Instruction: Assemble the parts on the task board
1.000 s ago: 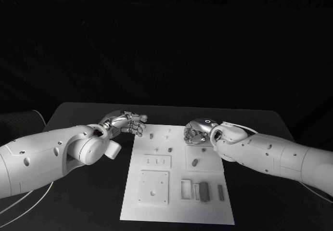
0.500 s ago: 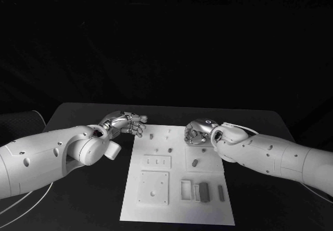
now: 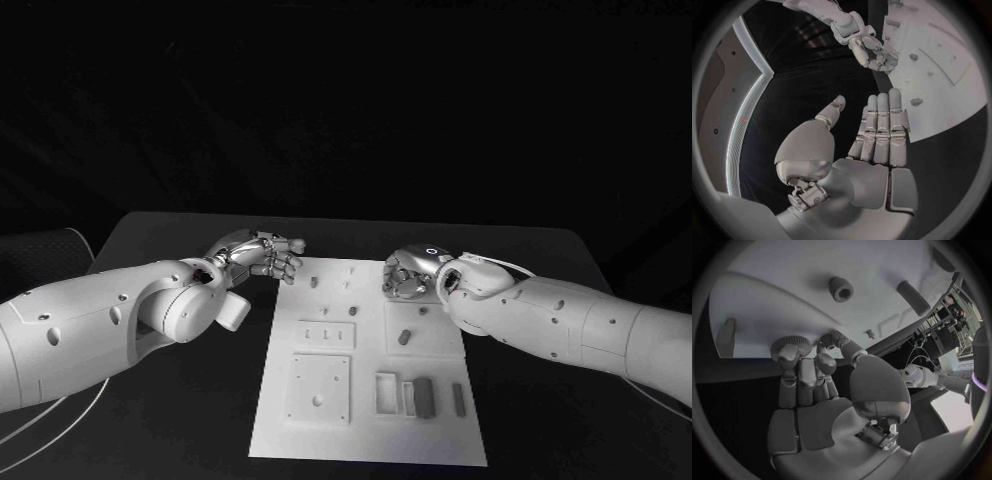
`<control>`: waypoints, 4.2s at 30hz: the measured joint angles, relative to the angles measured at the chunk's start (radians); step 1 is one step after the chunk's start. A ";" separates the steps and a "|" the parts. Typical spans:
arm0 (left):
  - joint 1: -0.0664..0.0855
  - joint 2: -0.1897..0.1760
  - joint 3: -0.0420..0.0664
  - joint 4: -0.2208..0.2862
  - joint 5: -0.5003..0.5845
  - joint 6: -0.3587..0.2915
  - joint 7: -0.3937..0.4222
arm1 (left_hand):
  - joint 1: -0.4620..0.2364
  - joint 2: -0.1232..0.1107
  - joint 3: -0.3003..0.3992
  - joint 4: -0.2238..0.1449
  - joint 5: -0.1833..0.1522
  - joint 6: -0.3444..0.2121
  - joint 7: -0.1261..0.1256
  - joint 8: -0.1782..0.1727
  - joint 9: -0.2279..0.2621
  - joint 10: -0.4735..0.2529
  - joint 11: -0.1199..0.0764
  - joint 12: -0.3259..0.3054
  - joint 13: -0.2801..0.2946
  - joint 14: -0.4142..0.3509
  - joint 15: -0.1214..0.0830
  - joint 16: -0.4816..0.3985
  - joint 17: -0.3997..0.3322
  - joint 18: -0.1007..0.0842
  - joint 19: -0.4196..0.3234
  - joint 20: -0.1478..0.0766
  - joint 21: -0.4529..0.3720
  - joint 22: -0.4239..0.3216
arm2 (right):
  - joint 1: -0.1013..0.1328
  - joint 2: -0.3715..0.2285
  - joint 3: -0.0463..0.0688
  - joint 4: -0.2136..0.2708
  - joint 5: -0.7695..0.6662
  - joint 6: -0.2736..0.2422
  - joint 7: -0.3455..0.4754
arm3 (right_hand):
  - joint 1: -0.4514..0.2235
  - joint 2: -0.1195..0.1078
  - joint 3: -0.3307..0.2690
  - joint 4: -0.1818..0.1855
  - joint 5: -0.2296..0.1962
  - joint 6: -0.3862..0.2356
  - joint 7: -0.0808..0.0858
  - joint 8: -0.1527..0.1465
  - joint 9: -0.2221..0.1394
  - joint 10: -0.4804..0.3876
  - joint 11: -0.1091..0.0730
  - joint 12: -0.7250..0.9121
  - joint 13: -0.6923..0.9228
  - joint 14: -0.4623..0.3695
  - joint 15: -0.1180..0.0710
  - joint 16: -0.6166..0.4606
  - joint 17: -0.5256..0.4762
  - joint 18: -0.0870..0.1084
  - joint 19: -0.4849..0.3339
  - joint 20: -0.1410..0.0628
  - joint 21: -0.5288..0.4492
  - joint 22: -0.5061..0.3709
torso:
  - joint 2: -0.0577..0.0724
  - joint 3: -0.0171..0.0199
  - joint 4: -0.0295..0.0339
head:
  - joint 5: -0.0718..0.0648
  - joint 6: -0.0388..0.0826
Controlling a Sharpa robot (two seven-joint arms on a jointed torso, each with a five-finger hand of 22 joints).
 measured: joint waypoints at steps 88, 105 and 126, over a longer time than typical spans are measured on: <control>0.001 0.023 0.000 -0.028 -0.004 -0.002 0.001 | 0.000 0.000 0.003 -0.003 0.000 0.000 0.000 -0.004 0.005 0.000 0.000 -0.004 0.014 0.000 0.000 -0.010 0.011 0.009 0.000 0.000 0.000 0.004 | 0.022 0.178 0.003 -0.068 -0.146 -0.144 -0.148 | 0.006 -0.005 0.007 0.002 0.032 0.034 -0.010 0.000 0.021 0.025 -0.017 -0.015 -0.001 0.022 -0.021 0.004 0.002 0.002 0.012 -0.002 0.012 0.000 | 0.002 -0.0007 0.0015 | 0.016 0.033; 0.001 0.036 0.000 -0.033 -0.010 -0.002 0.001 | 0.000 0.000 0.003 -0.003 0.000 0.000 0.000 -0.004 0.006 0.000 0.000 -0.004 0.016 0.000 0.000 -0.010 0.013 0.009 0.000 0.000 0.000 0.005 | 0.015 0.192 0.001 -0.093 -0.147 -0.144 -0.148 | 0.006 -0.005 0.007 0.001 0.036 0.033 -0.009 0.000 0.022 0.027 -0.019 -0.015 -0.001 0.025 -0.024 0.004 0.001 0.003 0.012 -0.002 0.012 0.000 | 0.002 -0.0007 -0.0017 | 0.027 0.032; 0.001 0.033 0.000 -0.031 -0.010 -0.002 0.002 | 0.000 0.000 0.005 -0.005 0.000 0.000 0.000 -0.008 0.008 -0.007 0.000 -0.008 0.020 0.000 0.000 -0.014 0.017 0.001 0.000 0.000 0.000 0.007 | 0.014 0.205 -0.001 -0.101 -0.146 -0.144 -0.147 | 0.005 -0.007 0.007 0.001 0.036 0.036 -0.011 -0.004 0.024 0.031 -0.019 -0.015 -0.001 0.027 -0.026 0.004 0.000 0.003 0.014 0.000 0.012 0.000 | 0.002 0.0003 -0.0023 | 0.030 0.026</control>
